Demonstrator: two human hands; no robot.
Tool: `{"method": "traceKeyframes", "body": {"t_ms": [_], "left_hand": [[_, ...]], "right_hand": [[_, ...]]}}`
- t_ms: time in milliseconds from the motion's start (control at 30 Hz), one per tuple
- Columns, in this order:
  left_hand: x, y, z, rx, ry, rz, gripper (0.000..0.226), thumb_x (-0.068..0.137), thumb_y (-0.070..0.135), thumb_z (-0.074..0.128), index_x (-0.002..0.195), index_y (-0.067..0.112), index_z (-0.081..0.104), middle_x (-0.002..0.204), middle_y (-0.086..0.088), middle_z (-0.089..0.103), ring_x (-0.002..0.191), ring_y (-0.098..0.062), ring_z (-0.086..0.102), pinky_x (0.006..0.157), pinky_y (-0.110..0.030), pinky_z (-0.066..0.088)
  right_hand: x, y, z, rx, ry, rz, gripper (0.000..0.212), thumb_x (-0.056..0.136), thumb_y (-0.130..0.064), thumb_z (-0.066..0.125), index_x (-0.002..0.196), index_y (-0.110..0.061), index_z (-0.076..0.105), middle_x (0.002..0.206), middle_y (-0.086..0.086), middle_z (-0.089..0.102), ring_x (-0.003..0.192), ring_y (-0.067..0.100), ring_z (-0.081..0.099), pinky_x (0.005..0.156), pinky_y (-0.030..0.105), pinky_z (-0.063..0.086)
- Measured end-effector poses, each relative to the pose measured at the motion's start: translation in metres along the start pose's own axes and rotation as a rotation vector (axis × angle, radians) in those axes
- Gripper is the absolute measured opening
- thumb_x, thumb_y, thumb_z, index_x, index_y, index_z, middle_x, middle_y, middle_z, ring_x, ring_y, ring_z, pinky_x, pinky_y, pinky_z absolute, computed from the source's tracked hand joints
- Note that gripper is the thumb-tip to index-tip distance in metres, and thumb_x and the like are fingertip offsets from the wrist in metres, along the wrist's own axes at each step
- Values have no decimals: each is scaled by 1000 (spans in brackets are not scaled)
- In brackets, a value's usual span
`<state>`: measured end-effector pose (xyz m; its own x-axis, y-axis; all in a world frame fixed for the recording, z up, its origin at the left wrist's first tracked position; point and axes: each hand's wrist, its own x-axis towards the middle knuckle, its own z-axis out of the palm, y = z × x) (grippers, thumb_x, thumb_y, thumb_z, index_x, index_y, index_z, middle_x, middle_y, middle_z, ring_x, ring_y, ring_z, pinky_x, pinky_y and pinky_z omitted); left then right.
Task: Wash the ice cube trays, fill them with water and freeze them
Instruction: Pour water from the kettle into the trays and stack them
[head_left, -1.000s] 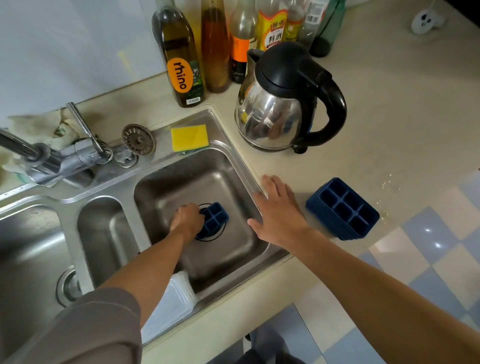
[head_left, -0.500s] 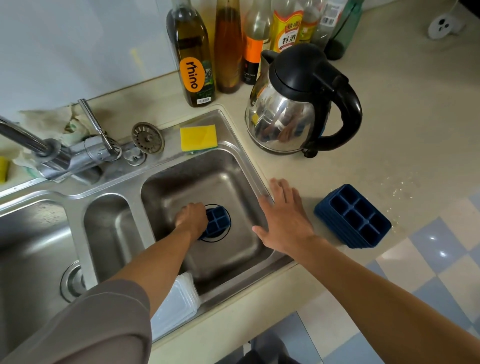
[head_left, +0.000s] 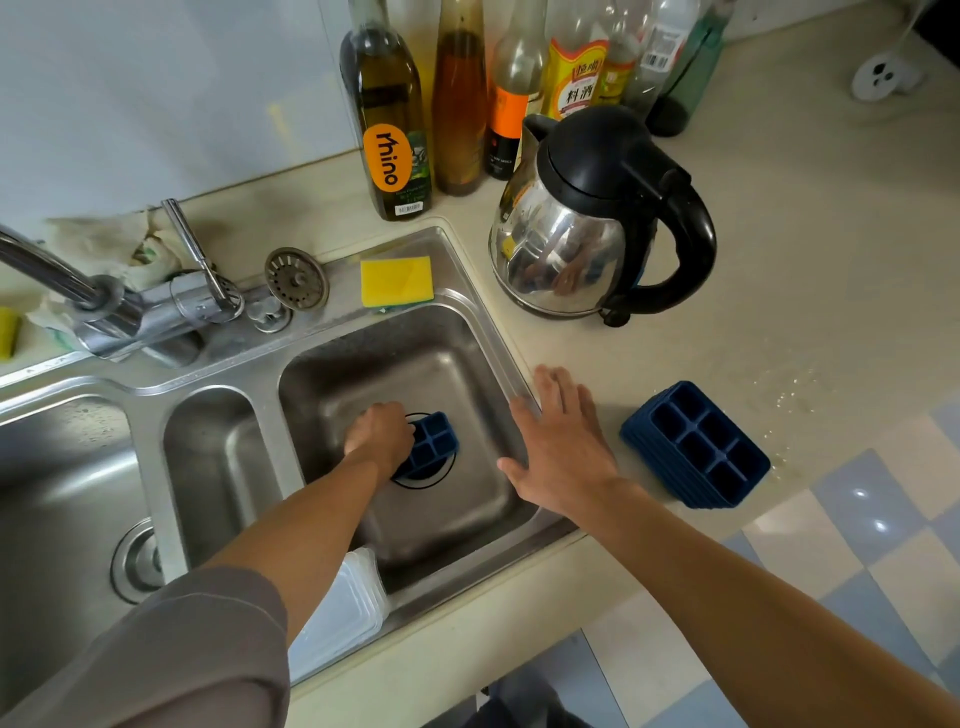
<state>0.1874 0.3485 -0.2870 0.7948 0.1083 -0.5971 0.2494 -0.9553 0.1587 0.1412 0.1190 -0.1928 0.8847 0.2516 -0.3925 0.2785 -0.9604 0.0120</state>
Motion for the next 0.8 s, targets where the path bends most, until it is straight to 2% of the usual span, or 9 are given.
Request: {"method": "traceKeyframes", "body": {"t_ms": [133,267,333,433,533,600,700,800], "left_hand": [[-17,1,-20,-168,44,-77,26,101,20,47,105,8,70,100,-13,68,86,-29,64,69,-37,49],[-37,1,-42,-464,80,-42,27,101,24,50,90,13,72,91,-10,70,83,-26,67,73,-37,54],[-47,3,-49,-571,111,14,28,101,23,54,79,16,70,83,-5,70,80,-22,67,72,-34,52],[-65,12,-59,-667,134,67,28,100,21,56,78,12,70,74,2,66,74,-19,61,67,-31,47],[-81,29,-74,-674,184,116,21,100,21,58,84,19,71,72,8,63,74,-15,60,71,-32,51],[-92,44,-88,-735,178,103,22,101,21,57,81,23,66,74,5,63,75,-18,60,77,-39,53],[-106,62,-100,-821,159,72,28,99,21,55,75,11,65,70,-3,62,70,-22,57,71,-38,49],[-123,76,-105,-894,208,47,25,99,21,57,78,13,67,72,-3,66,69,-18,60,70,-34,51]], "right_hand": [[0,6,-11,113,7,-32,80,91,-67,53,153,-23,30,167,17,8,155,39,4,125,55,13],[-6,18,-36,448,17,-21,74,94,-60,55,154,-20,35,161,6,33,150,25,24,123,45,25],[-16,23,-50,552,154,-11,66,96,-59,52,147,-19,47,149,1,49,140,18,39,118,38,31],[-31,33,-79,741,496,59,56,92,-63,48,121,-19,65,117,-6,65,111,11,57,99,29,43],[-34,56,-114,902,842,103,34,92,-55,54,96,-22,62,94,-6,63,88,10,57,78,19,46],[-26,76,-139,993,971,153,29,92,-53,56,94,-24,58,92,-7,60,85,5,55,73,10,40],[-7,107,-160,1088,938,237,37,90,-58,54,99,-22,59,97,-5,59,86,-3,53,70,9,37],[13,132,-161,1192,773,292,40,91,-61,56,95,-21,61,94,-2,64,85,4,60,68,21,44]]}}
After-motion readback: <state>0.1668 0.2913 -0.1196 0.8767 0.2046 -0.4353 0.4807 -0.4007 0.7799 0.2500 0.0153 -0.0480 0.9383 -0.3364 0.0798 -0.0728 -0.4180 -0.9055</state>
